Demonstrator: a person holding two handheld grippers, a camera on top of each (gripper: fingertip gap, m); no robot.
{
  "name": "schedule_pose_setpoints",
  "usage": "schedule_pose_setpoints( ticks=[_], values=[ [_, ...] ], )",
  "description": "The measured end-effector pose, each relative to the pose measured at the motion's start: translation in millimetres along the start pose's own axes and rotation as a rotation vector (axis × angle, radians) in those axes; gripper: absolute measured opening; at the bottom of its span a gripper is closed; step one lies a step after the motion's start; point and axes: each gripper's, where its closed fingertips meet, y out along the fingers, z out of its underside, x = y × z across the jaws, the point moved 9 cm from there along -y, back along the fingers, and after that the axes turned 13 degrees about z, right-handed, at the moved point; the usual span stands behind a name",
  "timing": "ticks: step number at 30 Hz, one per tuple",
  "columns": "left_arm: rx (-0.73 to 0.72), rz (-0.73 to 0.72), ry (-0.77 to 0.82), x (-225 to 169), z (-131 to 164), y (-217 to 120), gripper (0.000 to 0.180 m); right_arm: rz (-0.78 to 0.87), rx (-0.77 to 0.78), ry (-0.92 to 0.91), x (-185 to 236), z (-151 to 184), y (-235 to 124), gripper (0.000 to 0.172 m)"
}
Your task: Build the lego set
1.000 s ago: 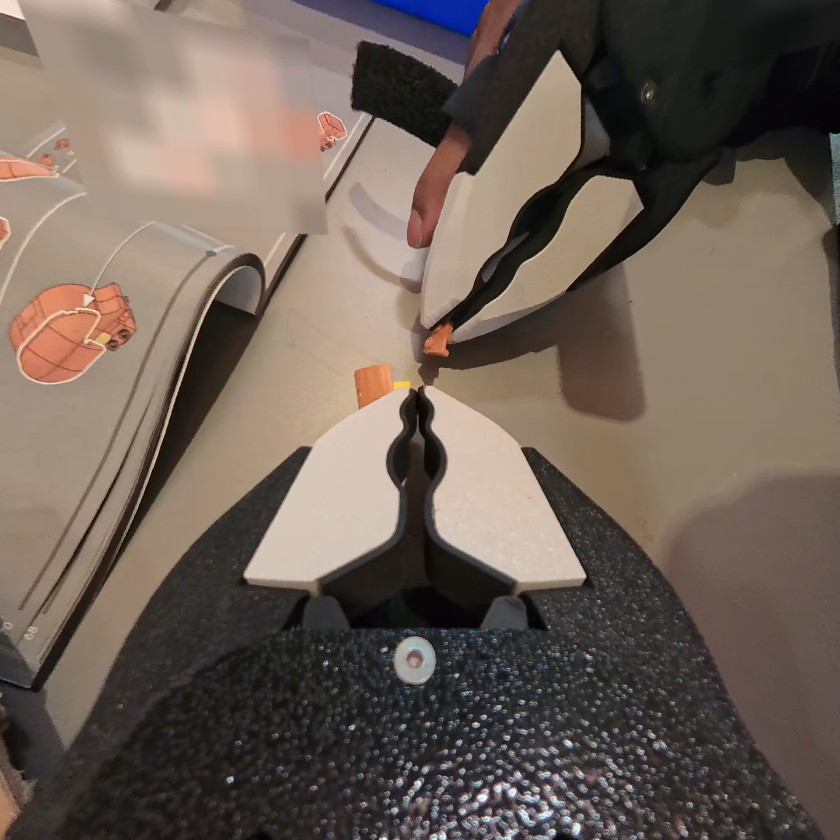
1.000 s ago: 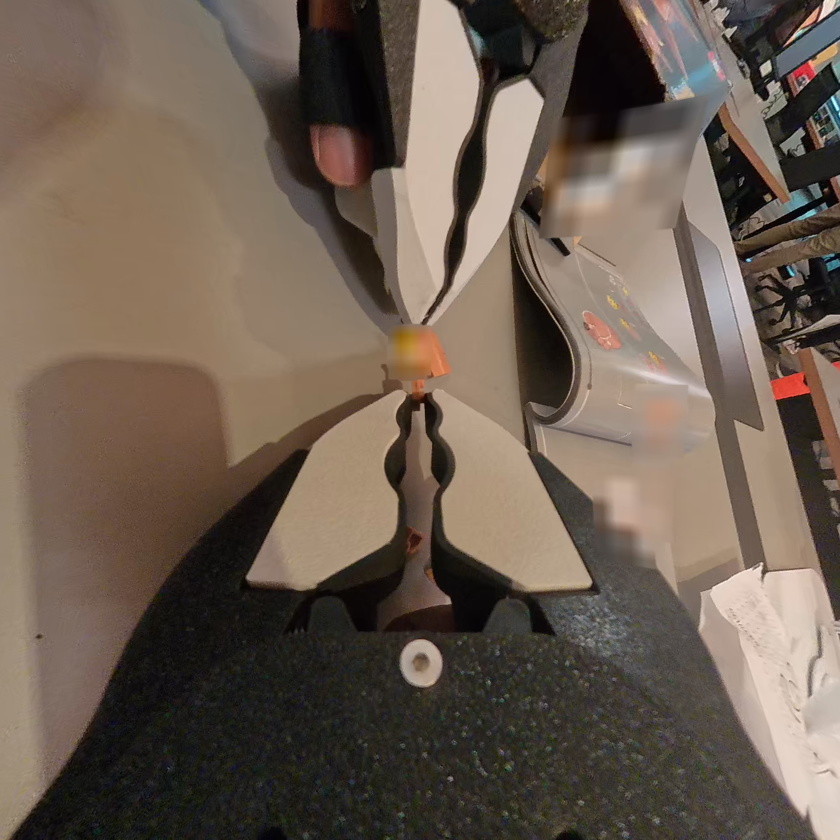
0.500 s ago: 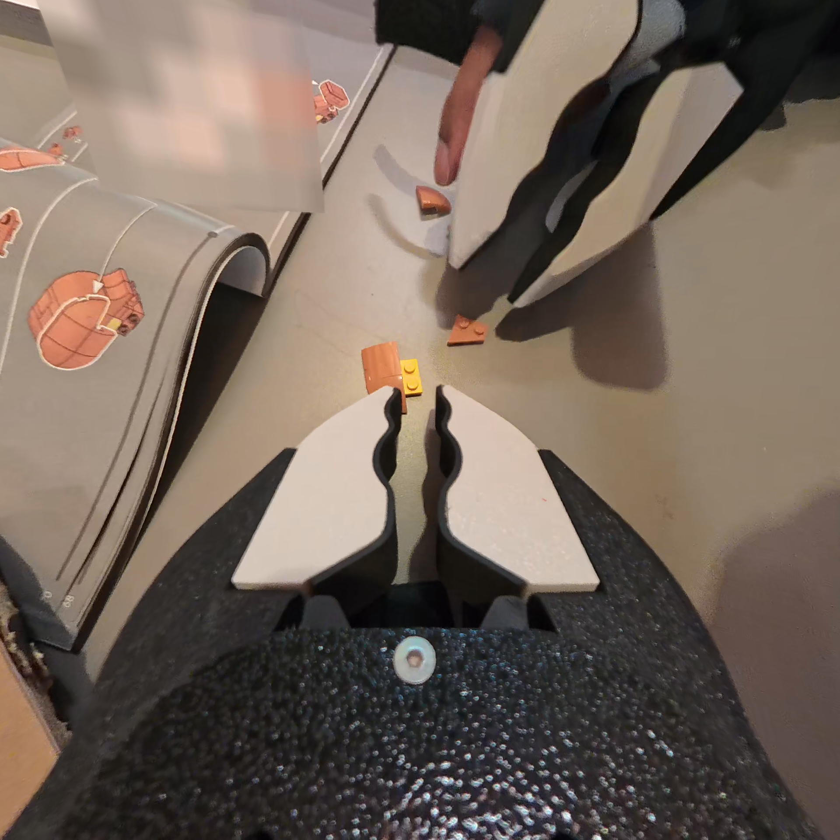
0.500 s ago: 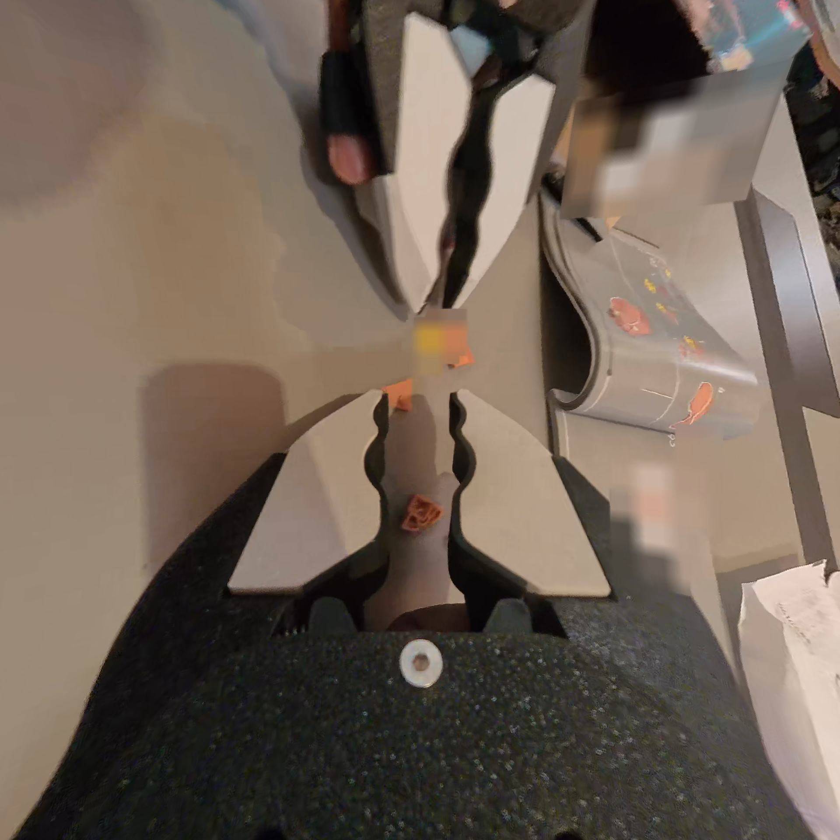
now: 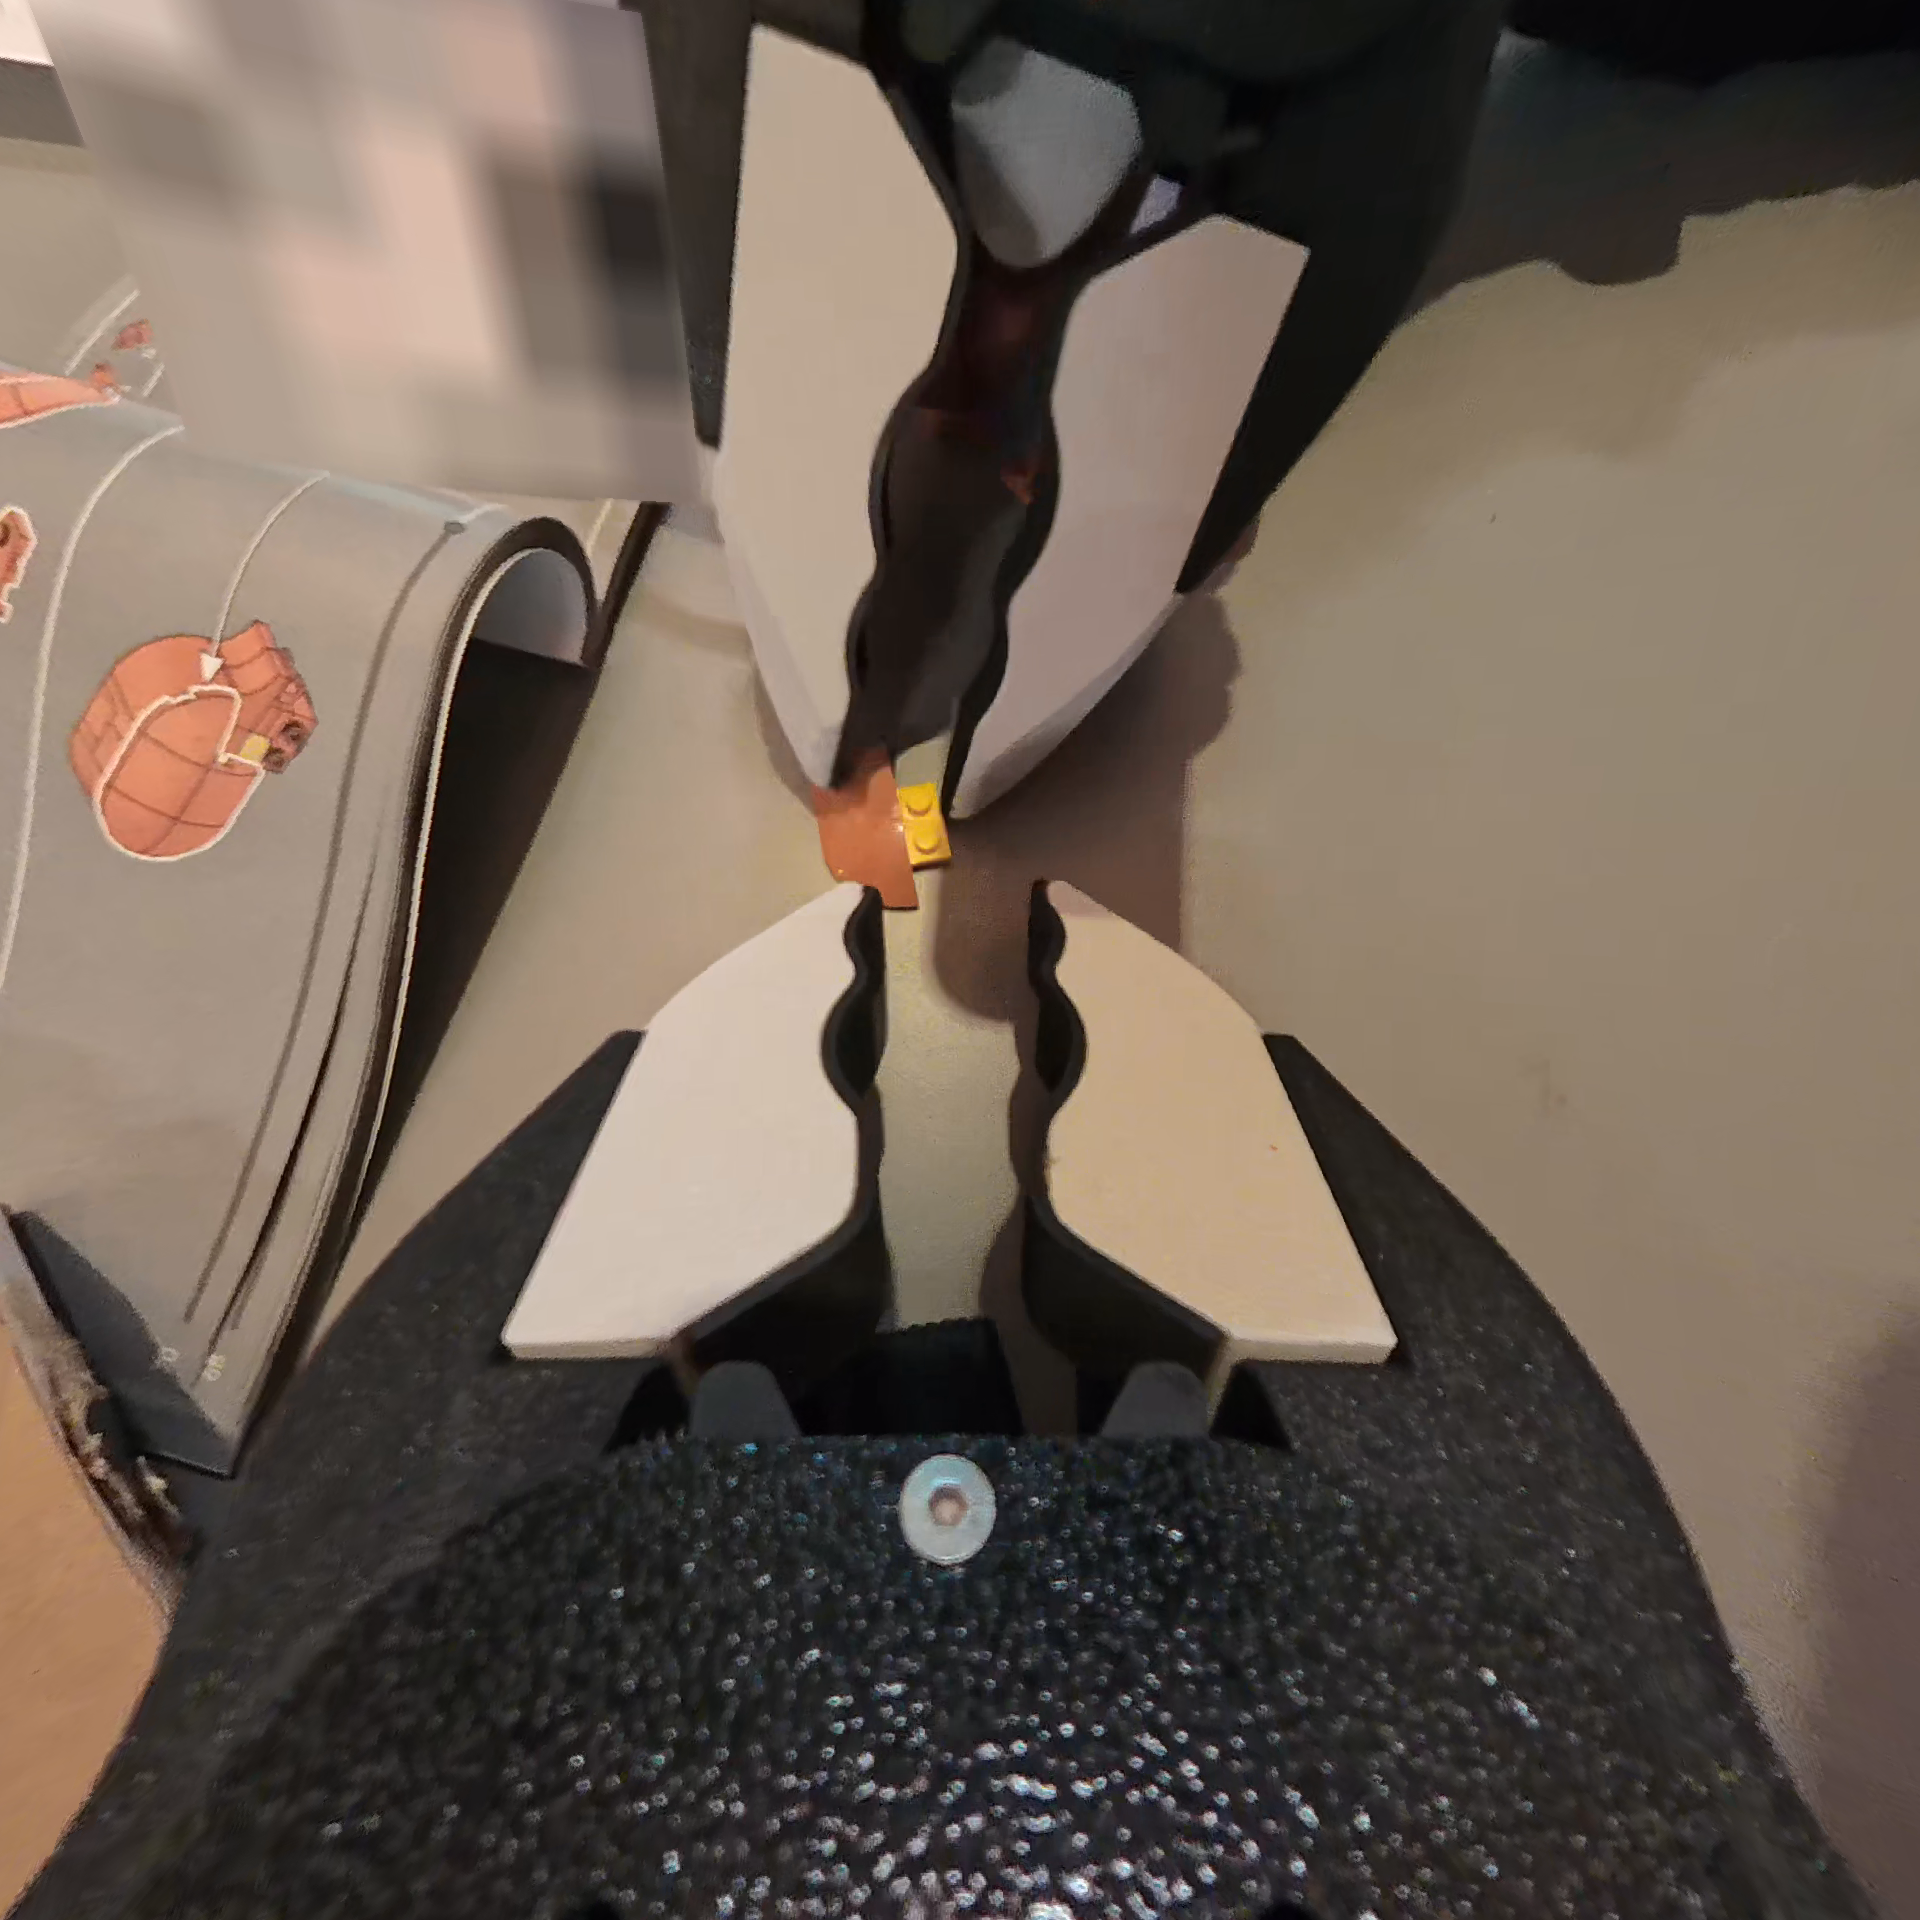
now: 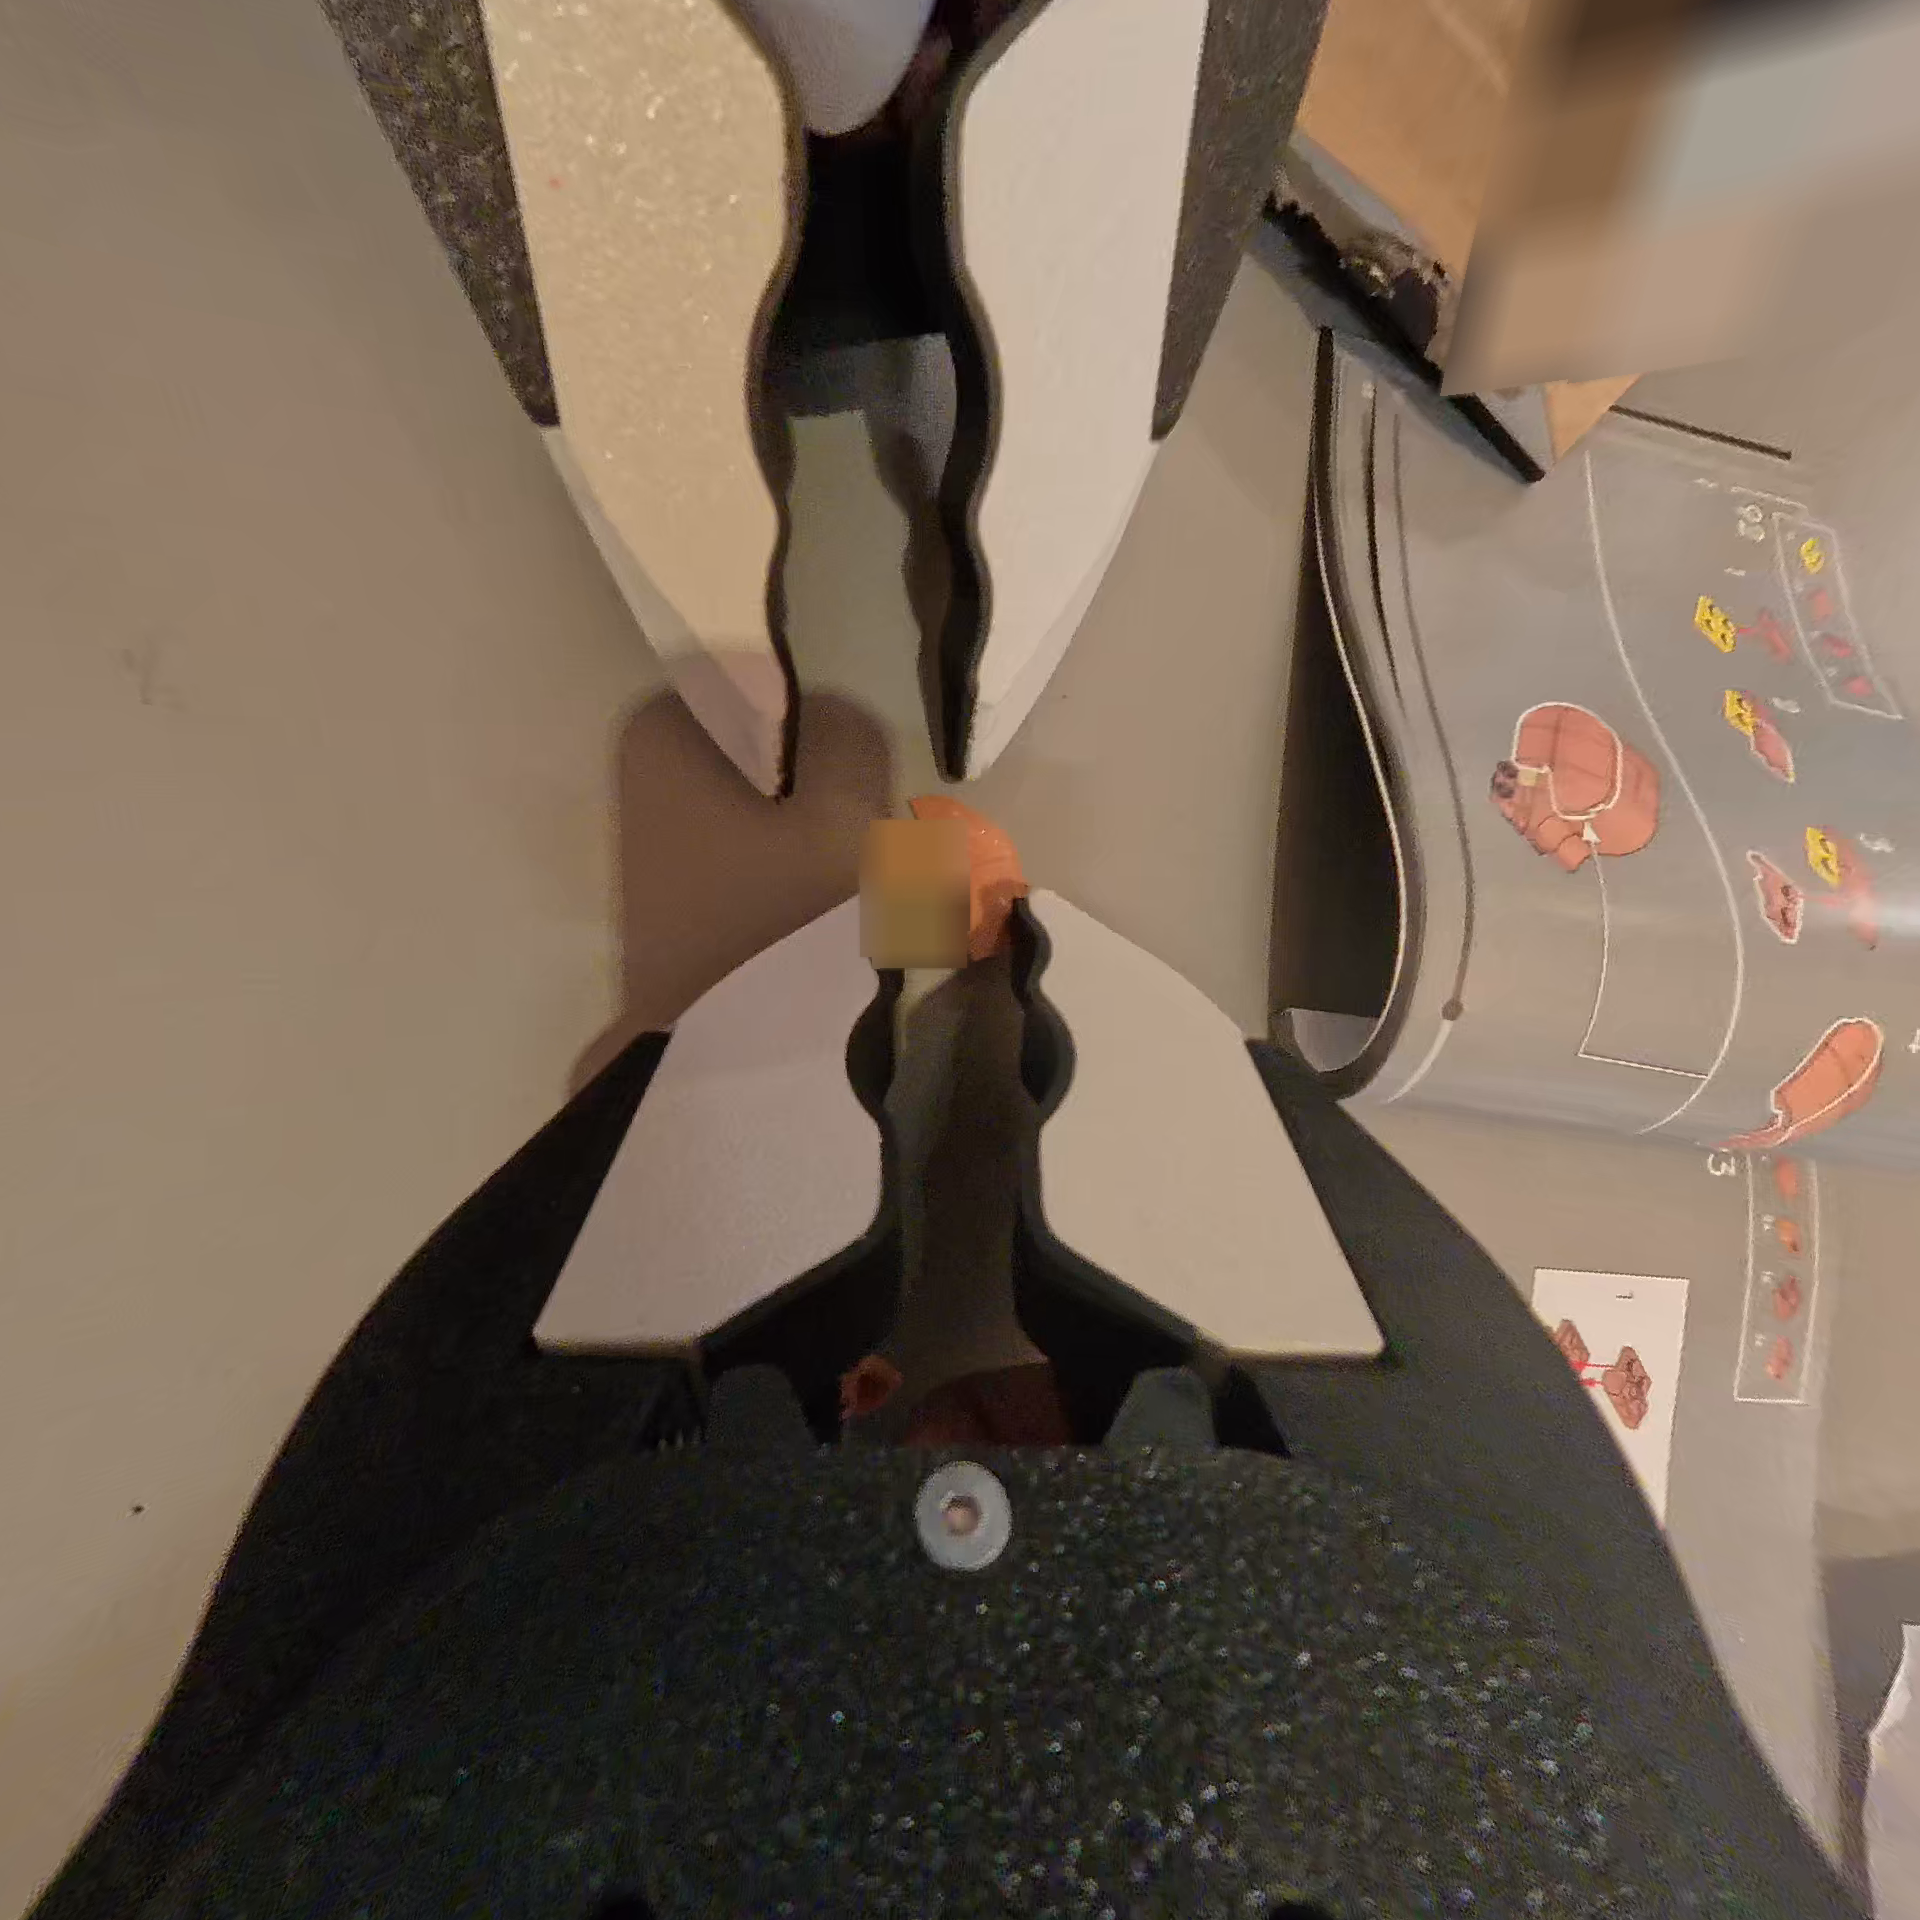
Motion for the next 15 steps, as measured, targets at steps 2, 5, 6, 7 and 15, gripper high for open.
schedule_pose_setpoints(
  ticks=[2, 5, 6, 7, 15],
  values=[
    [0.01, -0.008, 0.049, -1, 1, 0, 0.029, 0.006, 0.002, 0.009, 0, -1, 1, 0.018],
    [0.026, -0.052, 0.182, -2, 1, 0, 0.033, -0.006, -0.004, 0.081, -1, -1, 0, 0.017],
    [0.031, -0.069, 0.228, -3, 1, 0, 0.033, -0.017, -0.014, 0.113, -2, -1, -1, 0.015],
    [0.038, -0.091, 0.267, -4, 2, 0, 0.034, -0.028, -0.026, 0.143, -4, -1, -2, 0.012],
    [-0.001, -0.199, 0.402, 0, 0, 1, 0.028, -0.056, -0.038, 0.248, -10, 7, -4, 0.0]
  ],
)
